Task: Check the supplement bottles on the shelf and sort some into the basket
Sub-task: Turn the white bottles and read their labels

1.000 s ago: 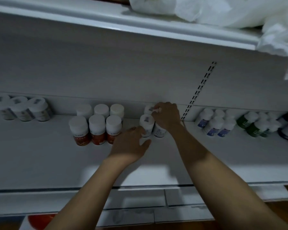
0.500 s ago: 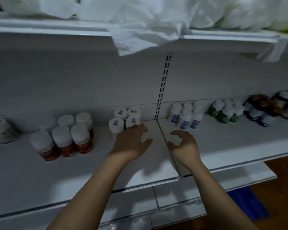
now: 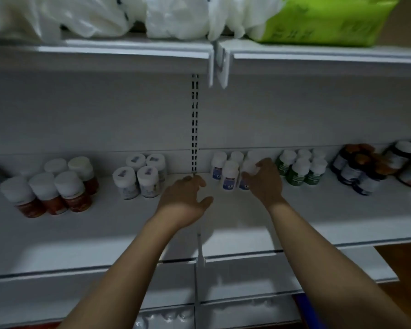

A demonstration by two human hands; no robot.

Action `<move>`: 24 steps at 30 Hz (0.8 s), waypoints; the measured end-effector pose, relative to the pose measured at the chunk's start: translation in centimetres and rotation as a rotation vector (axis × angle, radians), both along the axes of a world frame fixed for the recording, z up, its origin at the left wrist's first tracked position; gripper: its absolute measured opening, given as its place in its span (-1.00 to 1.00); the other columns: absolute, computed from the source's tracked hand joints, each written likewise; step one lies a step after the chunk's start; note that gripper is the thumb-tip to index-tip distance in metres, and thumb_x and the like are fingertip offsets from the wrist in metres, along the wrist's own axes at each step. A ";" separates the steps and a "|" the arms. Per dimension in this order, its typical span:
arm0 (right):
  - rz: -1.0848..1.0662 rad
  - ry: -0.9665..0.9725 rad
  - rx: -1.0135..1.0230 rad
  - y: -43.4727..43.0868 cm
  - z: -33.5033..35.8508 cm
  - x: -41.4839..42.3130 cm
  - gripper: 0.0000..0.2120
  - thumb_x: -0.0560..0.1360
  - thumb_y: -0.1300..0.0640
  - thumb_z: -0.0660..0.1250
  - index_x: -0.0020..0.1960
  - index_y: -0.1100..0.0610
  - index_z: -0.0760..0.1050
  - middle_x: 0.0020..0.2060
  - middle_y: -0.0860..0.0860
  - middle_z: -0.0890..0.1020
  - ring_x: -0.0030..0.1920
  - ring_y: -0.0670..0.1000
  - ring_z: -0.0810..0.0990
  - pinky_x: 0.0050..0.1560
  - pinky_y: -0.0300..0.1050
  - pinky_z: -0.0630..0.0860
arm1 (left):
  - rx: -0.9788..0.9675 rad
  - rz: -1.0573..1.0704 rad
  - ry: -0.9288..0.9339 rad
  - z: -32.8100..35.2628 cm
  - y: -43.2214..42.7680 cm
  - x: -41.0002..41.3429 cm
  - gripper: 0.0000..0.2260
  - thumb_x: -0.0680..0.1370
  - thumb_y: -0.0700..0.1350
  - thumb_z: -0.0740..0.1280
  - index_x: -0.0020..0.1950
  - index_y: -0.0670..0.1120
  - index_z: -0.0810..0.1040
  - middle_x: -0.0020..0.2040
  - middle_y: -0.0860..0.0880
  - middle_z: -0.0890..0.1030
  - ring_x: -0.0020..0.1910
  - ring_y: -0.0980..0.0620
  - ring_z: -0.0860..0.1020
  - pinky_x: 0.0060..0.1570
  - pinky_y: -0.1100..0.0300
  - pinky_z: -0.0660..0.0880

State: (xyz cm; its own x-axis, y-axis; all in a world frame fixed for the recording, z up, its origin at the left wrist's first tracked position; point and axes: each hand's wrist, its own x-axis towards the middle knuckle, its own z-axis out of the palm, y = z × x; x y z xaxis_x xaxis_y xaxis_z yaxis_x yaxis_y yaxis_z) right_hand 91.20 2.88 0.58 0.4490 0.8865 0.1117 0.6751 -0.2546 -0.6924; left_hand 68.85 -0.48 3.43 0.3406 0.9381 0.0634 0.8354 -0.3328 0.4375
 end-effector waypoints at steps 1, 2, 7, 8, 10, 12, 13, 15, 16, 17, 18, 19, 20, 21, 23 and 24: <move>0.016 -0.002 0.001 0.5 0.0 0.4 -0.48 0.45 0.04 0.45 0.26 0.27 0.35 0.20 0.20 0.49 0.18 0.20 0.52 0.04 0.01 0.46 | 0.003 0.018 0.016 0.0 -0.3 0.5 -0.64 0.56 0.15 0.28 0.30 0.04 0.43 0.23 0.04 0.52 0.22 0.02 0.47 0.15 0.16 0.40; 0.024 -0.001 0.000 0.9 0.0 0.6 -0.47 0.45 0.04 0.45 0.26 0.28 0.34 0.20 0.20 0.50 0.18 0.20 0.52 0.05 0.02 0.47 | 0.003 0.037 0.027 0.0 -0.6 0.9 -0.63 0.56 0.15 0.28 0.30 0.04 0.43 0.23 0.03 0.52 0.23 0.01 0.47 0.15 0.15 0.41; 0.071 -0.028 0.007 1.9 -0.2 1.5 -0.53 0.48 0.00 0.40 0.23 0.25 0.33 0.17 0.17 0.54 0.16 0.18 0.55 0.00 0.00 0.47 | 0.057 0.139 0.023 -0.4 -2.8 2.7 -0.61 0.54 0.15 0.31 0.30 0.03 0.44 0.19 0.02 0.53 0.20 0.00 0.48 0.12 0.13 0.44; 0.080 -0.031 0.012 1.9 -0.2 1.7 -0.55 0.48 0.00 0.39 0.20 0.24 0.33 0.16 0.17 0.55 0.14 0.19 0.56 -0.02 -0.01 0.46 | 0.069 0.160 0.019 -0.4 -3.2 3.0 -0.61 0.53 0.16 0.31 0.29 0.03 0.45 0.18 0.02 0.53 0.20 -0.01 0.48 0.11 0.13 0.44; 0.092 -0.010 0.030 1.8 -0.3 2.1 -0.59 0.47 0.03 0.39 0.15 0.23 0.34 0.13 0.15 0.56 0.12 0.18 0.56 -0.08 -0.06 0.40 | 0.073 0.186 0.022 -0.6 -3.9 3.6 -0.61 0.52 0.15 0.32 0.28 0.02 0.46 0.18 0.00 0.55 0.19 -0.02 0.49 0.12 0.12 0.45; 0.096 0.017 0.038 1.3 -0.3 2.6 -0.59 0.44 0.05 0.40 0.16 0.21 0.36 0.14 0.13 0.56 0.12 0.16 0.56 -0.10 -0.12 0.35 | 0.057 0.192 0.032 -0.7 -4.6 4.3 -0.61 0.52 0.15 0.33 0.28 0.01 0.46 0.17 -0.01 0.56 0.17 -0.03 0.51 0.12 0.09 0.46; 0.093 0.030 0.039 0.9 -0.2 2.9 -0.59 0.44 0.05 0.41 0.18 0.19 0.37 0.14 0.12 0.57 0.12 0.16 0.56 -0.10 -0.13 0.35 | 0.049 0.191 0.033 -0.7 -4.8 4.7 -0.61 0.52 0.15 0.33 0.28 0.00 0.47 0.16 -0.02 0.56 0.15 -0.04 0.52 0.11 0.08 0.47; 0.105 0.073 0.043 -0.4 0.1 3.7 -0.58 0.43 0.05 0.42 0.19 0.18 0.40 0.12 0.11 0.59 0.10 0.15 0.57 -0.10 -0.13 0.36 | 0.033 0.184 0.031 -0.7 -5.3 5.3 -0.60 0.51 0.15 0.34 0.27 0.00 0.47 0.15 -0.03 0.57 0.14 -0.05 0.53 0.10 0.05 0.49; 0.119 0.090 0.041 -1.2 0.3 4.1 -0.60 0.43 0.06 0.42 0.19 0.18 0.42 0.10 0.11 0.60 0.09 0.15 0.58 -0.11 -0.14 0.35 | 0.022 0.181 0.022 -0.7 -5.6 5.7 -0.59 0.51 0.16 0.34 0.28 0.00 0.46 0.15 -0.03 0.57 0.14 -0.05 0.53 0.11 0.03 0.49; 0.136 0.098 0.031 -2.2 0.5 4.5 -0.64 0.44 0.07 0.42 0.17 0.17 0.46 0.08 0.10 0.61 0.06 0.13 0.58 -0.11 -0.16 0.35 | 0.006 0.177 0.010 -0.8 -5.9 6.0 -0.58 0.50 0.16 0.35 0.29 0.00 0.45 0.16 -0.04 0.56 0.15 -0.06 0.53 0.12 0.02 0.49; 0.156 0.109 0.018 -3.2 0.6 5.0 -0.69 0.44 0.07 0.42 0.14 0.14 0.49 0.05 0.08 0.61 0.02 0.09 0.57 -0.12 -0.18 0.34 | -0.009 0.171 0.004 -0.7 -6.3 6.4 -0.56 0.50 0.16 0.35 0.31 0.00 0.44 0.18 -0.04 0.55 0.17 -0.06 0.52 0.13 0.01 0.49; 0.174 0.143 0.007 -4.2 0.6 5.4 -0.76 0.44 0.07 0.42 0.08 0.09 0.52 0.02 0.06 0.62 -0.04 0.05 0.56 -0.12 -0.20 0.36 | -0.023 0.162 0.003 -0.7 -6.7 6.8 -0.53 0.50 0.17 0.36 0.33 -0.01 0.42 0.21 -0.04 0.54 0.19 -0.06 0.51 0.15 0.00 0.48; 0.184 0.204 0.004 -5.2 0.7 5.8 -0.81 0.43 0.08 0.44 0.02 0.04 0.52 -0.02 0.03 0.63 -0.09 0.01 0.56 -0.13 -0.20 0.39 | -0.033 0.152 -0.003 -0.7 -7.1 7.3 -0.51 0.50 0.17 0.36 0.35 -0.01 0.40 0.24 -0.04 0.53 0.20 -0.05 0.50 0.16 0.00 0.48; 0.191 0.280 0.009 -6.3 0.8 6.1 -0.84 0.41 0.09 0.45 -0.03 0.00 0.53 -0.05 0.01 0.64 -0.12 0.00 0.58 -0.13 -0.16 0.46 | -0.043 0.139 -0.015 -0.7 -7.6 7.8 -0.48 0.50 0.18 0.36 0.38 0.00 0.37 0.27 -0.04 0.51 0.22 -0.05 0.50 0.17 0.00 0.48; 0.192 0.437 0.035 -8.4 1.1 6.5 -0.86 0.35 0.12 0.48 -0.12 -0.03 0.58 -0.13 0.02 0.68 -0.15 0.04 0.64 -0.10 -0.03 0.60 | -0.062 0.112 -0.066 -0.7 -8.6 8.8 -0.44 0.49 0.20 0.36 0.40 0.01 0.33 0.30 -0.04 0.47 0.24 -0.03 0.49 0.17 0.01 0.48; 0.199 0.514 0.051 -9.6 1.6 6.6 -0.87 0.34 0.15 0.47 -0.14 -0.01 0.60 -0.17 0.04 0.68 -0.16 0.06 0.66 -0.11 0.01 0.64 | -0.069 0.098 -0.101 -0.8 -9.2 9.2 -0.43 0.48 0.22 0.36 0.41 0.03 0.32 0.31 -0.02 0.46 0.25 -0.01 0.48 0.17 0.01 0.48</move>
